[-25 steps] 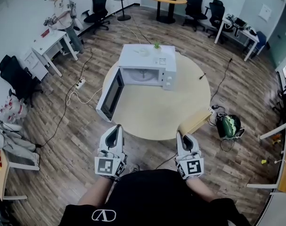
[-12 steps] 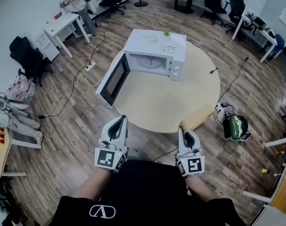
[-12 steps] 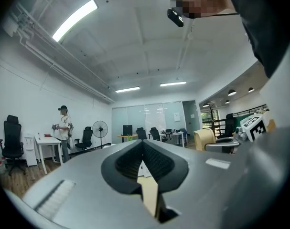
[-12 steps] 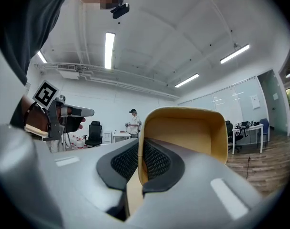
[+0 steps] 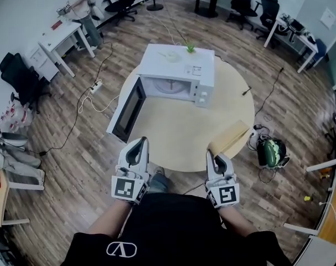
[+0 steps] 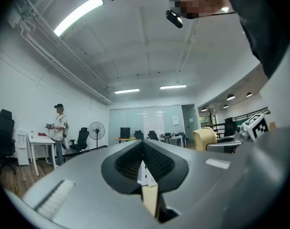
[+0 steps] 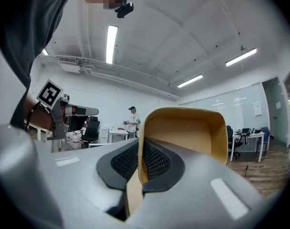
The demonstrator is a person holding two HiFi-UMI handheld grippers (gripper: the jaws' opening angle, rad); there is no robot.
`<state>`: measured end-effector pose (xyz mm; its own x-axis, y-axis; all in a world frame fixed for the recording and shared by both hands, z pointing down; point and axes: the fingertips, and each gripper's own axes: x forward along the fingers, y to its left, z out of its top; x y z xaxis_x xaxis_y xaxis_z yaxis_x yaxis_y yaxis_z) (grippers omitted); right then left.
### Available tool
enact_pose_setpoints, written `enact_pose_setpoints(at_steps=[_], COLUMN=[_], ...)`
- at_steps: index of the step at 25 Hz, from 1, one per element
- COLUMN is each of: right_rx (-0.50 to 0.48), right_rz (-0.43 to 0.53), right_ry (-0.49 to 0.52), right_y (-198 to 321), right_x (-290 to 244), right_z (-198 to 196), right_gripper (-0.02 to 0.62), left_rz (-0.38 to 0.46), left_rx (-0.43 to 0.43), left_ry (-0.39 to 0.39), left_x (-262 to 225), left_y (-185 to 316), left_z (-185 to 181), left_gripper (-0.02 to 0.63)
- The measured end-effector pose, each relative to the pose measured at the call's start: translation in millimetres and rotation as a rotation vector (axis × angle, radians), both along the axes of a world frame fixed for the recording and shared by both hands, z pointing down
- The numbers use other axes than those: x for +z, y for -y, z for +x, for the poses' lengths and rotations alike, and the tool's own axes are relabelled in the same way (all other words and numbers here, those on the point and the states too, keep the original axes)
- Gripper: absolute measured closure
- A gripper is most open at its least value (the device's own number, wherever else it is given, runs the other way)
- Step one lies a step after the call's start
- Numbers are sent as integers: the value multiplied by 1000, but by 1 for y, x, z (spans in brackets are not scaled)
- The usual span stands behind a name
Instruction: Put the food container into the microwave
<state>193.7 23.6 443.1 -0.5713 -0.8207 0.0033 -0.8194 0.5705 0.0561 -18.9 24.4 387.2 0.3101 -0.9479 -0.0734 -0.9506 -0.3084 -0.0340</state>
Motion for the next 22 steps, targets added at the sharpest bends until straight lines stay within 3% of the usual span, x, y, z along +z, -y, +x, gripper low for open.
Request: enact_pose_setpoints(at_steps=[14,22], right_rx=[120,164], right_rz=[0,3], right_ry=[-88,-123], right_y=[103,145], right_x=[-22,-25], right_z=[-86,-113], right_gripper=[583,583], left_rz=[53,23], left_rx=[117,164], left_ry=[-15,-41], left_x=[-10,5], left_y=[132,182], left_z=[-83,-103], left_gripper=[606,606])
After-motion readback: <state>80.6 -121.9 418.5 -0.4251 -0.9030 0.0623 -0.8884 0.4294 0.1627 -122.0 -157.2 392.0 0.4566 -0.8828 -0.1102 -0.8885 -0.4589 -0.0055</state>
